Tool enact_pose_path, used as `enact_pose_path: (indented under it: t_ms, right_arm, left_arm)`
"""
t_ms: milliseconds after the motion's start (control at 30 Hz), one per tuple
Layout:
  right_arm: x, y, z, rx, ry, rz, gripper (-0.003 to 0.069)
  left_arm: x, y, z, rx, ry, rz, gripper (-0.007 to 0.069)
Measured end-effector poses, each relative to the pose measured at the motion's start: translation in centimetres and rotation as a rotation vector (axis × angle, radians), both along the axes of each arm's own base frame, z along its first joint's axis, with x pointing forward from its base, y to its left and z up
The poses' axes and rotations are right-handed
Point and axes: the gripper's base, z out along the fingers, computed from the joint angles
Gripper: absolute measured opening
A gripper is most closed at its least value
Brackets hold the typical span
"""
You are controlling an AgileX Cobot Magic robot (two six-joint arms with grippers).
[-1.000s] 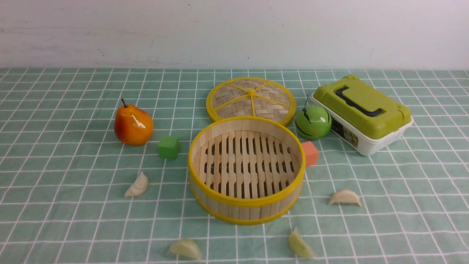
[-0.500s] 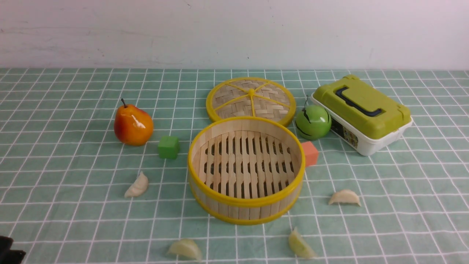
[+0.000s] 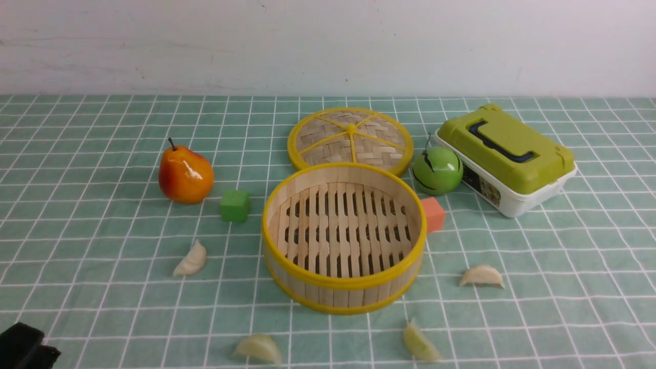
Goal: Put the dumplings into the steamer on the table with the blue tablecloth.
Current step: 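Reach for and grasp a dumpling on the table with the left gripper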
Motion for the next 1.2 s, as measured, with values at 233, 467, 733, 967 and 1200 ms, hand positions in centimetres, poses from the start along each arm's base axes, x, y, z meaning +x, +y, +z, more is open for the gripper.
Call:
enact_pose_path:
  t_ms: [233,467,733,967,1200]
  right_arm:
    - [2.4,0.8,6.7,-0.383,0.064,0.155,0.0152]
    - [8.3,2.3,11.3,-0.702,0.269,0.514,-0.0020]
    - [12.7,6.4,11.2,-0.883,0.476,0.948,-0.0019]
    - [13.5,8.2,10.3,-0.918,0.495,1.039,-0.0018]
    - [13.6,8.2,10.4,-0.923,0.489,1.030,-0.0015]
  left_arm:
    - [2.0,-1.1,6.5,0.567,0.107,-0.202,0.0066]
    - [7.9,-0.5,10.0,0.988,0.496,-0.508,-0.0014]
    - [15.5,-1.7,9.3,1.092,0.695,-0.721,-0.0014]
    - [21.7,-4.5,6.4,1.291,0.832,-0.846,0.0170]
    - [27.9,-5.7,3.9,1.389,0.844,-0.771,0.0493]
